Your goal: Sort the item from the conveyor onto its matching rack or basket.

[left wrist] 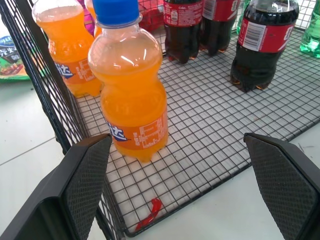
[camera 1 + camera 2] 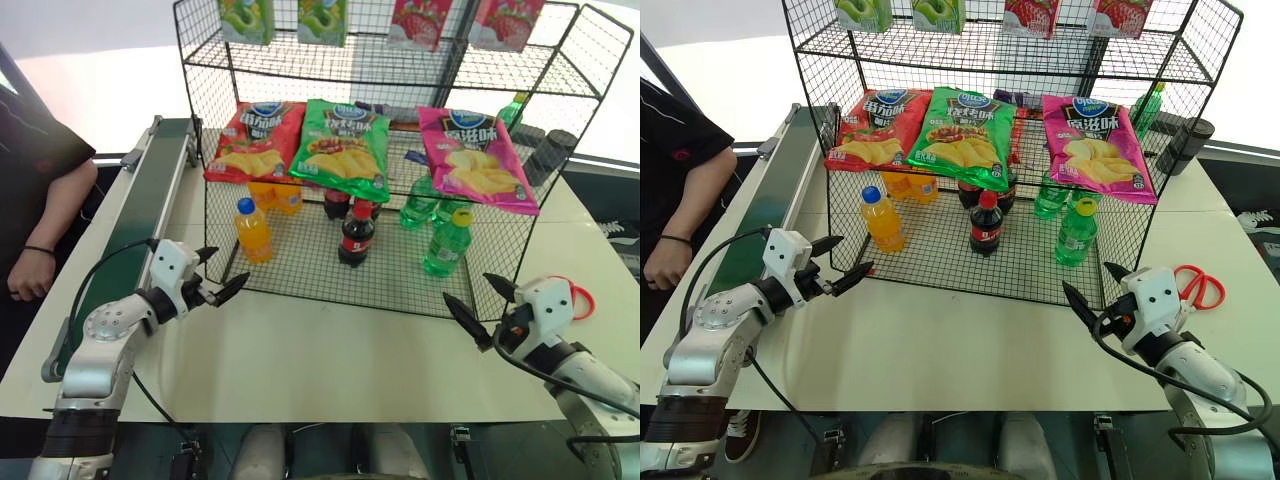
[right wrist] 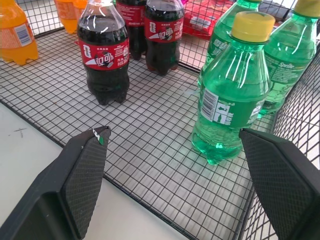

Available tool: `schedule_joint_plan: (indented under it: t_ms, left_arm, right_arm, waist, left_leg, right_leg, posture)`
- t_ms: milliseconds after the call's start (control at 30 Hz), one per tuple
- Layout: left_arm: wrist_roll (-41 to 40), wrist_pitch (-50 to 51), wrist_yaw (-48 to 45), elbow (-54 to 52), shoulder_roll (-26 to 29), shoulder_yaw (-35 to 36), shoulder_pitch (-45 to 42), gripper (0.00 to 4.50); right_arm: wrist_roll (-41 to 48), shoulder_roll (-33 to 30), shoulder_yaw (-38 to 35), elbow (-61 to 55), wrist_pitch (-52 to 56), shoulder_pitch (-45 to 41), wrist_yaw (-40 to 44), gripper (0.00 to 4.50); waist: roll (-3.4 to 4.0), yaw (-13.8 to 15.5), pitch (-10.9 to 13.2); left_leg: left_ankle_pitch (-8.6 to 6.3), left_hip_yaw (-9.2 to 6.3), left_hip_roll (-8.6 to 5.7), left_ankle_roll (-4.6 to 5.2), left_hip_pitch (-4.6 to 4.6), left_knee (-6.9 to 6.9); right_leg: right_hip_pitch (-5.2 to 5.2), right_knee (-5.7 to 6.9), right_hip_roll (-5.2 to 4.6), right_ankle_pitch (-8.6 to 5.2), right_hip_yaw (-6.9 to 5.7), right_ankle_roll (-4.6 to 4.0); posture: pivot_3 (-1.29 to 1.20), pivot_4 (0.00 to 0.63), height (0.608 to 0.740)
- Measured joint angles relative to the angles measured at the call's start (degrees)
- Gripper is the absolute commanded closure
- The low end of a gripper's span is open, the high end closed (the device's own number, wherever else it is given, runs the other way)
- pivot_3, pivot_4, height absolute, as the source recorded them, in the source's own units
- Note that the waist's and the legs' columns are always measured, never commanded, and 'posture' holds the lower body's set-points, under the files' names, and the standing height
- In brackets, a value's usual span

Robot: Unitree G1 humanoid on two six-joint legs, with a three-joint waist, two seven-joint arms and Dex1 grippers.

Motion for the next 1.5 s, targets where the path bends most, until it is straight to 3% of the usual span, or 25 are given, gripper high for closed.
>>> schedule_joint_plan:
  t_ms: [600,1500]
  left_arm:
    - [-0.1,0.5,0.3,-1.9,-0.8,-0.1,0.3,0.0]
    - [-0.5,-2.4,-0.9,-0.6,-0.8,0.0,2.3,0.0]
  right_arm:
    - [-2.2,1.7,2.3,1.6,-0.9,-4.4,-1.5,0.2]
    - [-1.6,1.7,0.4,1.5,-2.4,2.7,1.9,0.2]
  waist:
    - [-0.01,0.0,0.0]
    - [-0.03,0.0,0.0]
  left_leg:
    - [0.0,-0.01,0.05,0.0,0.01,0.01]
    - [0.0,-0.02,0.07,0.0,0.03,0.02]
  right_leg:
    - [0.0,0.03,0.15,0.02,0.01,0.03]
    - [0.0,0.05,0.15,0.01,0.02,0.01]
  posture:
    - [0.0,0.15,0.74]
    - [0.0,0.15,0.74]
